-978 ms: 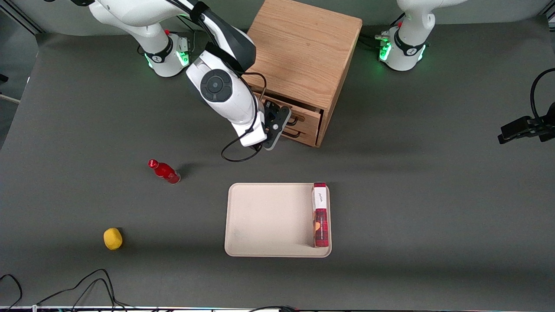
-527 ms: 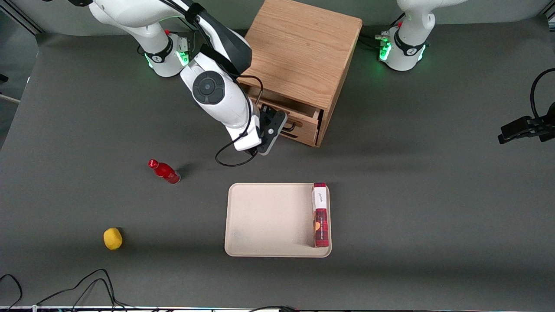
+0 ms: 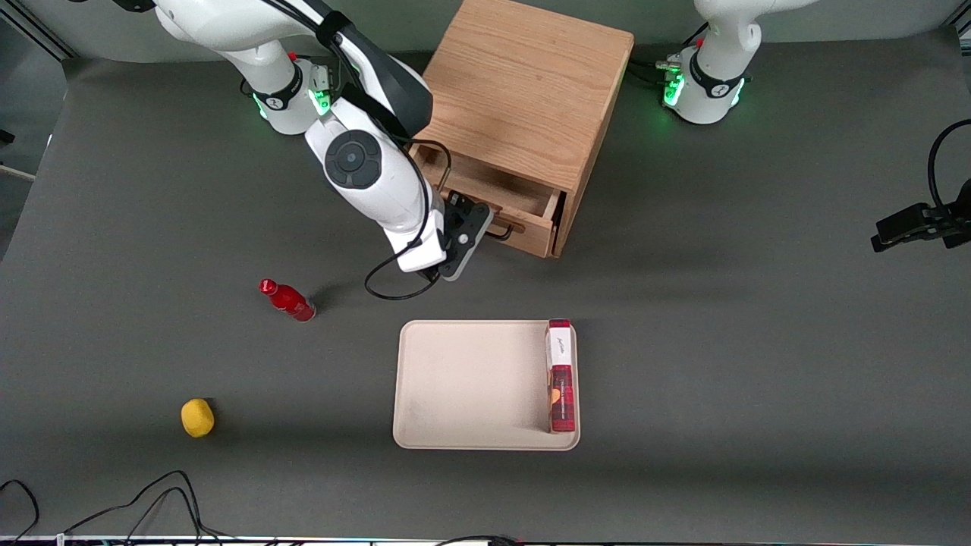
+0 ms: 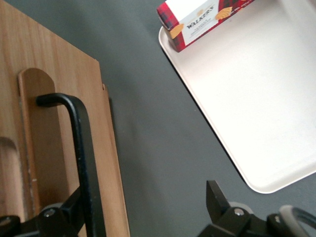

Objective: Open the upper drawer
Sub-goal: 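Pull the handle outward with the right gripper, sliding the drawer open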

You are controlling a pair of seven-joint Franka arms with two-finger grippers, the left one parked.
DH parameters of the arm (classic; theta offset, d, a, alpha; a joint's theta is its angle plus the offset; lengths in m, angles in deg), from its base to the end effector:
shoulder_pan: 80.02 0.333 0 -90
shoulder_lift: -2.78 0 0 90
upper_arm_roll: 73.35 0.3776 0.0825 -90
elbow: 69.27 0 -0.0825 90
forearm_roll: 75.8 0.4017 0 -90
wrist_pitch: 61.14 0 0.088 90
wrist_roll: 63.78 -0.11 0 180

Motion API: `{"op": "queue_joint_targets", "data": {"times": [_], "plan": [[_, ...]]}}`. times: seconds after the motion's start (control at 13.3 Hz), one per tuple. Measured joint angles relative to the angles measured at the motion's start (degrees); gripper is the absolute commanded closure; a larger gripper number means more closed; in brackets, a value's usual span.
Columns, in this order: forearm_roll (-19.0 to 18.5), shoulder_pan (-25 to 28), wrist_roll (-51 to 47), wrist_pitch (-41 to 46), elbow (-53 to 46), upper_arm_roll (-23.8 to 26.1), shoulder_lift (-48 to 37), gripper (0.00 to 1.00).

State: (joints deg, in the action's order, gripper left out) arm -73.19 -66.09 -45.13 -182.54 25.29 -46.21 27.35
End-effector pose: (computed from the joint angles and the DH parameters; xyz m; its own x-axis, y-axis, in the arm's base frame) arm 0.5652 0.4325 0.4409 0.5671 0.8108 0.1449 0.8199 -0.5389 -0.1932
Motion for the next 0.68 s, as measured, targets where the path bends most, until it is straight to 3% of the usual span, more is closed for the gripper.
{"op": "queue_joint_targets", "data": {"times": [0.68], "plan": [[-2.2, -1.5, 0.9, 0.0, -3.8, -0.1, 3.0, 0.00]]}}
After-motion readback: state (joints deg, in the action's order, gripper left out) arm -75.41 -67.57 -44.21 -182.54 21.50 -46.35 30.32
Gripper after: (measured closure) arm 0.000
